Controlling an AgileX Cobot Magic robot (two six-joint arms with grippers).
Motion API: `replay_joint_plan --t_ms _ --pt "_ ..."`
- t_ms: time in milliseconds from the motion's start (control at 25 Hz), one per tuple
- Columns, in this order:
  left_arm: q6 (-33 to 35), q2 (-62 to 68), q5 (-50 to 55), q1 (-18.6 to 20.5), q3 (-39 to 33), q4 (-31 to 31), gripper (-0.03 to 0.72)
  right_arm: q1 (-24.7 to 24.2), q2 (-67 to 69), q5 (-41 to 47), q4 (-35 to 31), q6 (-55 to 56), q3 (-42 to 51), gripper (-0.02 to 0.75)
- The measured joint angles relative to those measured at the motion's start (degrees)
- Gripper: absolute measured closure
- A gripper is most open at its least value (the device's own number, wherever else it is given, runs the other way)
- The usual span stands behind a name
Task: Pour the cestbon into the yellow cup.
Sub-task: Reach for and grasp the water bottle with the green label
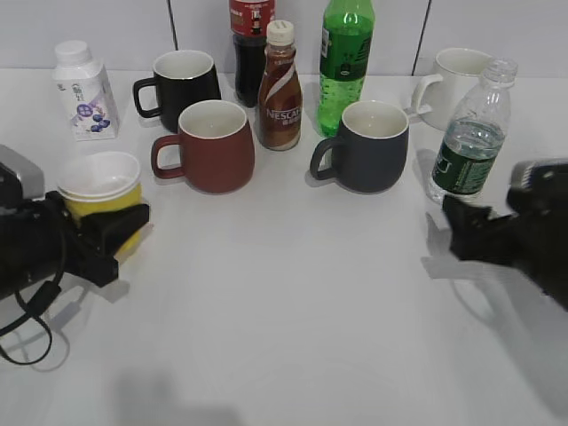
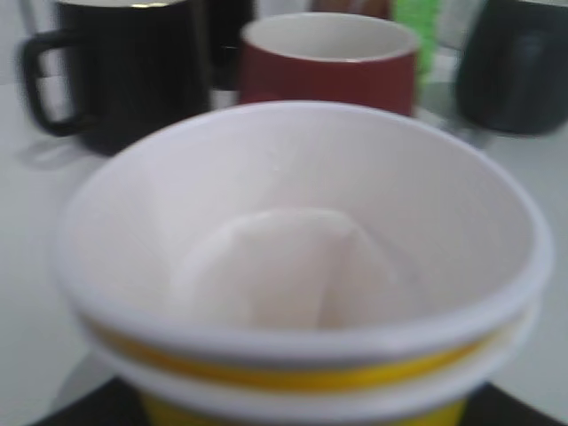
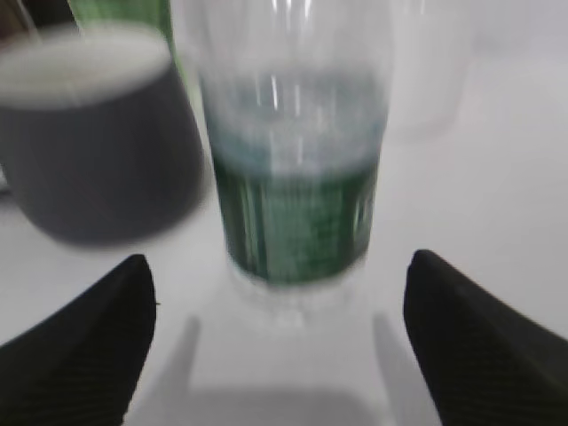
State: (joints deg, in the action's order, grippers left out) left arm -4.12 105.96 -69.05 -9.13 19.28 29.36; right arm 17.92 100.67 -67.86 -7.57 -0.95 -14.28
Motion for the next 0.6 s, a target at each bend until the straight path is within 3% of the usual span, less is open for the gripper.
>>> replay_joint_plan --t_ms 400,600 --pt "-2.08 0.0 0.0 -0.43 0.0 5.84 0.363 0.0 9.28 -1.07 -0.25 0.95 -8.29 0.078" --pt "-2.36 0.0 0.0 -4.48 0.59 5.71 0.363 0.0 9.33 -1.25 -1.72 0.95 -12.39 0.087"
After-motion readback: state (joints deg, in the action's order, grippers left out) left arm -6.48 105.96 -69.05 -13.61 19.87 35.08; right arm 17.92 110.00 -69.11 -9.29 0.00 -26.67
